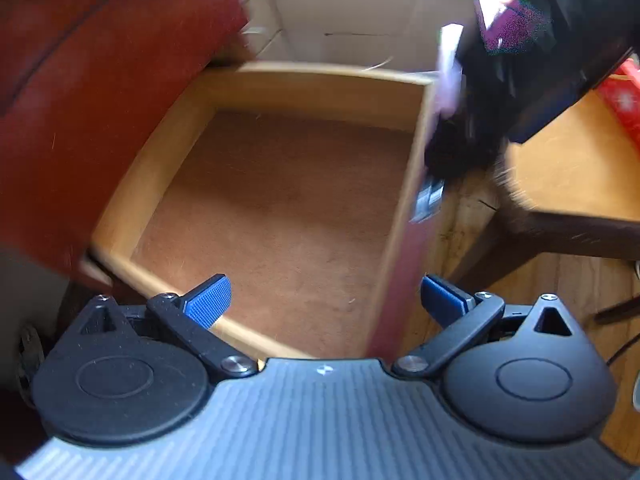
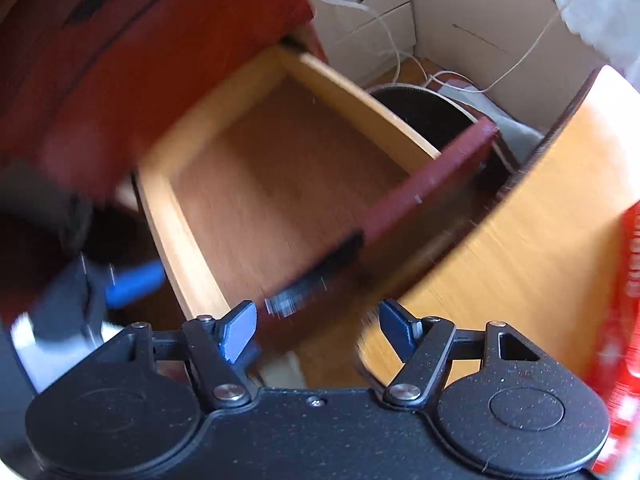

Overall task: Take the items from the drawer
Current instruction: 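Move both tools back down toward the open drawer, then push the drawer front inward with the right tool fingers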

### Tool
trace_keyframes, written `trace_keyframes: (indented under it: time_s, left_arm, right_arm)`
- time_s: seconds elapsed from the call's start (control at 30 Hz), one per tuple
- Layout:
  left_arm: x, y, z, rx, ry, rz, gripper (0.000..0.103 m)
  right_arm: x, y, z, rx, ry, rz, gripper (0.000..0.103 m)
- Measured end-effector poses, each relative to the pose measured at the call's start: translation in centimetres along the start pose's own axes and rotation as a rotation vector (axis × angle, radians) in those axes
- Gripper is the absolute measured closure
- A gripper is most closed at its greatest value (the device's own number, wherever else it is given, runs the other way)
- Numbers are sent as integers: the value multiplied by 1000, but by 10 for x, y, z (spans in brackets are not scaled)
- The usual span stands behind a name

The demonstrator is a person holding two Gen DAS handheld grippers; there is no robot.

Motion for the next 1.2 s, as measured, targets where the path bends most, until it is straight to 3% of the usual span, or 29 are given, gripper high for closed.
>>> trace_keyframes:
  time_s: [0.07,0.13,0.27,0.47,0.57,0.7,0.83,1.0,1.2]
  left_arm:
    - [-5,-11,12,-84,-62,-94,0]
    - [-2,-13,15,-124,-69,-108,0]
    - [-2,-8,14,-97,-48,-76,2]
    - [1,-2,11,-189,-13,-64,36]
    - [2,-3,11,-228,16,-84,44]
    - [1,-2,11,-199,39,-76,44]
    - [5,-12,16,-205,39,-150,44]
    - [11,-24,19,-123,56,-166,44]
    - [14,-32,19,-32,108,-159,44]
  right_arm:
    - [6,3,9,59,-3,66,29]
    - [12,7,13,113,7,123,29]
    - [20,10,23,178,-4,180,28]
    - [16,12,43,139,-34,187,31]
    - [15,15,51,121,-39,193,36]
    - [15,18,54,108,-36,171,48]
    - [18,16,55,120,4,162,48]
    - [25,18,67,220,58,224,47]
    - [39,7,76,253,82,243,46]
Point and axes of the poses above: each gripper's, at about its wrist camera, not at the fingertips, and z roughly the way its jaws point, y to its right, x to its top, the point moved 7 cm from there along z, roughly the way its jaws point, and after that the axes turned 6 degrees about -y, right-handed, at the moved point
